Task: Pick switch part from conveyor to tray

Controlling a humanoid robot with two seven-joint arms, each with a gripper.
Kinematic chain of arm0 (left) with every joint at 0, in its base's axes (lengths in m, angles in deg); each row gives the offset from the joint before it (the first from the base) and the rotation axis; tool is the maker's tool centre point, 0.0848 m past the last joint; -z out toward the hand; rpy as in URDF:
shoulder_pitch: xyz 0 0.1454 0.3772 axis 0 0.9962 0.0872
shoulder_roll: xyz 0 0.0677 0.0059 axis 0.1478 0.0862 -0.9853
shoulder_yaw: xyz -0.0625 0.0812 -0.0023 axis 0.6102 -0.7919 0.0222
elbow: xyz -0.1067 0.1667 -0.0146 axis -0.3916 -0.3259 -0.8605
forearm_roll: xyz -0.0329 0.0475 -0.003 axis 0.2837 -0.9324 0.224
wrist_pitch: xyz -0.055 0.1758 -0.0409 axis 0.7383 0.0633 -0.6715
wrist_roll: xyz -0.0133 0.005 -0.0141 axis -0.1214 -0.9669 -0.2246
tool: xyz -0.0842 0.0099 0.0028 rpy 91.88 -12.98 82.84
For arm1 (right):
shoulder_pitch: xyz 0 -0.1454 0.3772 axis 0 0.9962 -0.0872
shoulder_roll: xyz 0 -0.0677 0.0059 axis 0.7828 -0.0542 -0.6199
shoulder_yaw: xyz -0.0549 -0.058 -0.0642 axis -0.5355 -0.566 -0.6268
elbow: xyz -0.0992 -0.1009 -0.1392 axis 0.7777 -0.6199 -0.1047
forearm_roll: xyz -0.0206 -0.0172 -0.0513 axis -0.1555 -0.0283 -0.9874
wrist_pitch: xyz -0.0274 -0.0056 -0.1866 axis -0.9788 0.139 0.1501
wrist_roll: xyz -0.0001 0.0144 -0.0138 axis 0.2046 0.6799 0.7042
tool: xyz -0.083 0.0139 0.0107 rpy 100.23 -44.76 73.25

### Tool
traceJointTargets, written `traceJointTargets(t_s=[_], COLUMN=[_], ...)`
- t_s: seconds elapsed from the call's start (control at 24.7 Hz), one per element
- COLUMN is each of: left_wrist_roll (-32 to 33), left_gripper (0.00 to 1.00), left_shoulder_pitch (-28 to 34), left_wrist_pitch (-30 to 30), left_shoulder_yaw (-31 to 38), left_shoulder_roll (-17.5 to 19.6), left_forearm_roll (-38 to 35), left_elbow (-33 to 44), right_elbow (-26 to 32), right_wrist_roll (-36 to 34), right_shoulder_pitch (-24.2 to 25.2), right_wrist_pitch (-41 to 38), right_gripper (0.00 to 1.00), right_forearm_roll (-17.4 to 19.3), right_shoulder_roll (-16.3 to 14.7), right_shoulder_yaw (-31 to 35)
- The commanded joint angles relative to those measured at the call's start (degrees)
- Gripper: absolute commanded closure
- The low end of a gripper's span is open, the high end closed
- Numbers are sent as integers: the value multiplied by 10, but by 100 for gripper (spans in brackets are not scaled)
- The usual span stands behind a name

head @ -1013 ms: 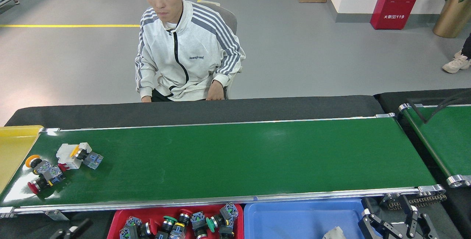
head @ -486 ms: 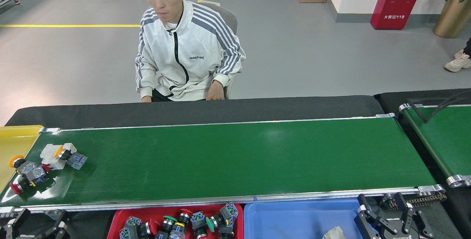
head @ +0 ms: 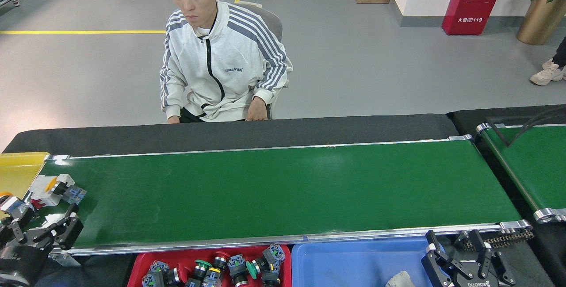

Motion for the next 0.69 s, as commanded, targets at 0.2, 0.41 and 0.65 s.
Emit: traceJointTargets(t_s=[0.2, 0.41, 0.65], left_wrist_roll=[-1, -7, -64], left_gripper=[0, 1, 14], left_shoulder_pitch=[-48, -106, -195], left_wrist_pitch=[-11, -59, -157], left_shoulder_yaw=[-4, -44, -106], left_shoulder_roll=[22, 38, 50], left_forearm_roll=[-2, -2, -2], left_elbow=[-71, -151, -274], right_elbow=[6, 6, 6], right_wrist_roll=[0, 0, 0], right_shoulder_pitch=[-2, 1, -2], right_wrist_pitch=[-1, -1, -1], right_gripper=[2, 2, 2], right_forearm_roll=[-1, -1, -4], right_shoulder_roll=[7, 10, 10], right_shoulder_yaw=[-12, -15, -15])
